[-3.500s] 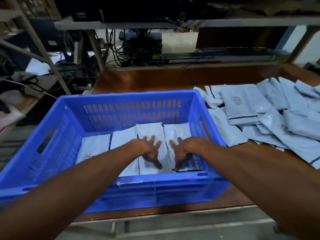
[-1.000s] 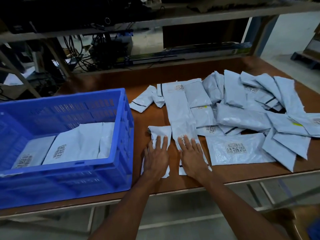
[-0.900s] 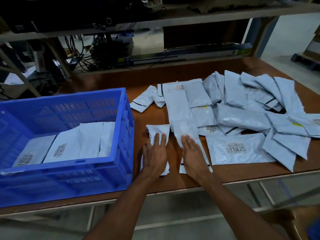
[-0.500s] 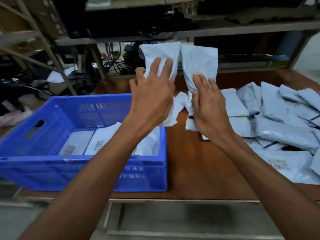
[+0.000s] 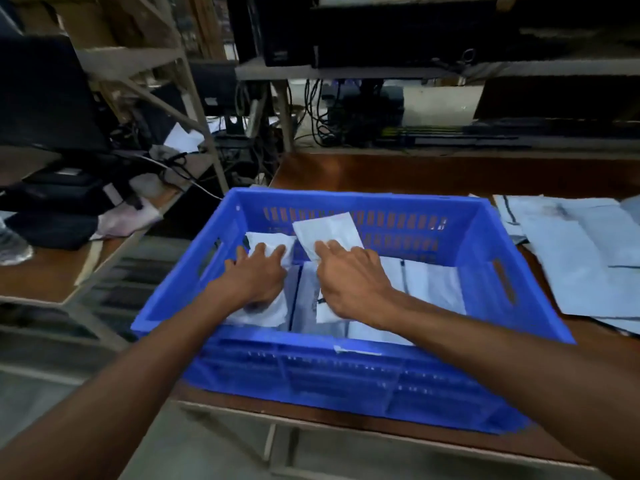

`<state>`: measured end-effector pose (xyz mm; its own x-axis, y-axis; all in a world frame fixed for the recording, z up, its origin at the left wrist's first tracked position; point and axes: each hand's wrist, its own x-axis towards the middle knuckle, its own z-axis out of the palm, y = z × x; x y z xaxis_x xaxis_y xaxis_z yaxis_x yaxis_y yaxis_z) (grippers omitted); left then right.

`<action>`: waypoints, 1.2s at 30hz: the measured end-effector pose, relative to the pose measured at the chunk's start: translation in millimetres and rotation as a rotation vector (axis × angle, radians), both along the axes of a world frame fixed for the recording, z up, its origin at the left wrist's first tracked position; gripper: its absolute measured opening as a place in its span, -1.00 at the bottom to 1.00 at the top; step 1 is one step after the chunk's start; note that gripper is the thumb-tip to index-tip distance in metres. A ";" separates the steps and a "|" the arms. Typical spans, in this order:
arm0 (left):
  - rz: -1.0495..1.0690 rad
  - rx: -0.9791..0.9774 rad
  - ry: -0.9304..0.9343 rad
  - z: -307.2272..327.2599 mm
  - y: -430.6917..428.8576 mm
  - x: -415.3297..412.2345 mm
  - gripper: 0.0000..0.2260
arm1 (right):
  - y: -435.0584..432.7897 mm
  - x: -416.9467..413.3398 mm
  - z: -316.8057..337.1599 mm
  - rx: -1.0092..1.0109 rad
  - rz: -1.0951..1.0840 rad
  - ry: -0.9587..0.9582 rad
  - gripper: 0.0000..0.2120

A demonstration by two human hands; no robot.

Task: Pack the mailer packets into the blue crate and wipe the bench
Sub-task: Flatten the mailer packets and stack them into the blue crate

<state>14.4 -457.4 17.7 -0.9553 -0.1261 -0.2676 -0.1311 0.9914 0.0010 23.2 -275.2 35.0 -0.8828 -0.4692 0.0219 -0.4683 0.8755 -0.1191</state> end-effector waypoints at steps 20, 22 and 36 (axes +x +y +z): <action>-0.268 -0.231 -0.603 -29.9 -36.4 -40.8 0.02 | -30.4 -58.6 -79.3 0.400 0.101 -0.654 -0.02; -0.255 -0.249 -0.556 -22.6 -32.2 -42.6 0.01 | -26.6 -63.8 -67.8 0.371 0.147 -0.529 -0.14; -0.640 0.270 0.416 55.9 293.5 -52.3 -0.45 | 325.6 -65.0 65.2 -0.501 -0.356 0.243 -0.57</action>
